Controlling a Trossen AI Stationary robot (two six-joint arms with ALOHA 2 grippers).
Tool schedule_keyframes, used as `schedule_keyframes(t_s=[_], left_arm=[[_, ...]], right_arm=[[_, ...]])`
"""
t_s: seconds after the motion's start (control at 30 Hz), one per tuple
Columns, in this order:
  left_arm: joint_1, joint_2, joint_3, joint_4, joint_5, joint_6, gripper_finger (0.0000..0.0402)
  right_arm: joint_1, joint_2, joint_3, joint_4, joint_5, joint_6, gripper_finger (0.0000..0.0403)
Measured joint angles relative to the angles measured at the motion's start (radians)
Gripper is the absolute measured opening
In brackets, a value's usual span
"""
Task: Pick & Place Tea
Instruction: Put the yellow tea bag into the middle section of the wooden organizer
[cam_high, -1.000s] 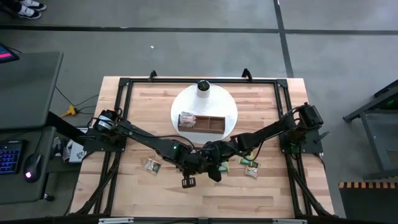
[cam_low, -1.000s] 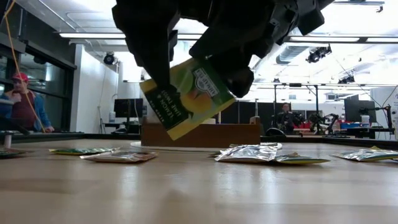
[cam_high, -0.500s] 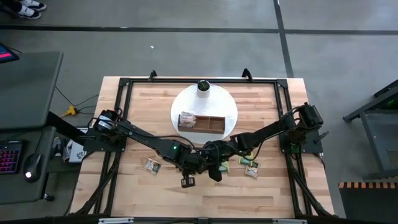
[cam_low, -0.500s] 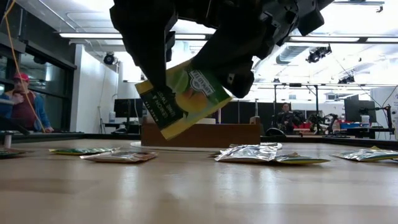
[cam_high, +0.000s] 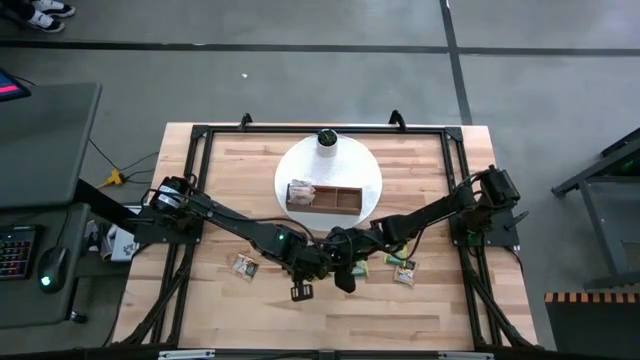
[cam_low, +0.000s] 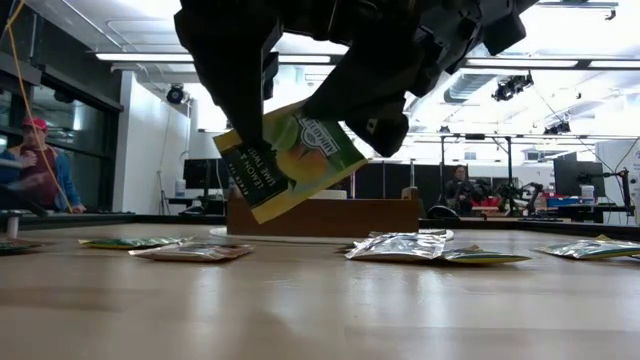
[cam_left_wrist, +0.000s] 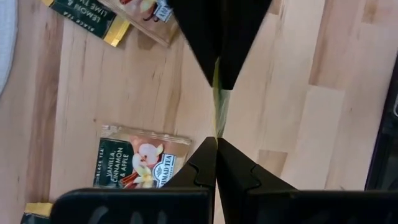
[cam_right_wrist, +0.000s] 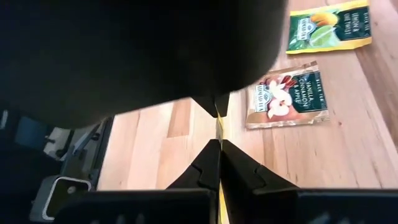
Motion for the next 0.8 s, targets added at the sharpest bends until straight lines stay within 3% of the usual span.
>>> schedule_keyframes(t_s=[0.27,0.57,0.8], left_arm=[[0.0,0.0,0.0,-0.036,-0.026,-0.013,0.0016],[0.001,-0.009,0.0,-0.042,-0.04,-0.026,0.0142],[-0.006,-0.108,-0.006,-0.131,-0.18,-0.062,0.0205]], right_arm=[[0.016,0.0,-0.001,-0.028,0.041,0.02,0.0],[0.019,0.004,-0.005,-0.077,0.056,0.043,0.0],[0.038,-0.041,-0.004,-0.095,0.153,0.044,0.0]])
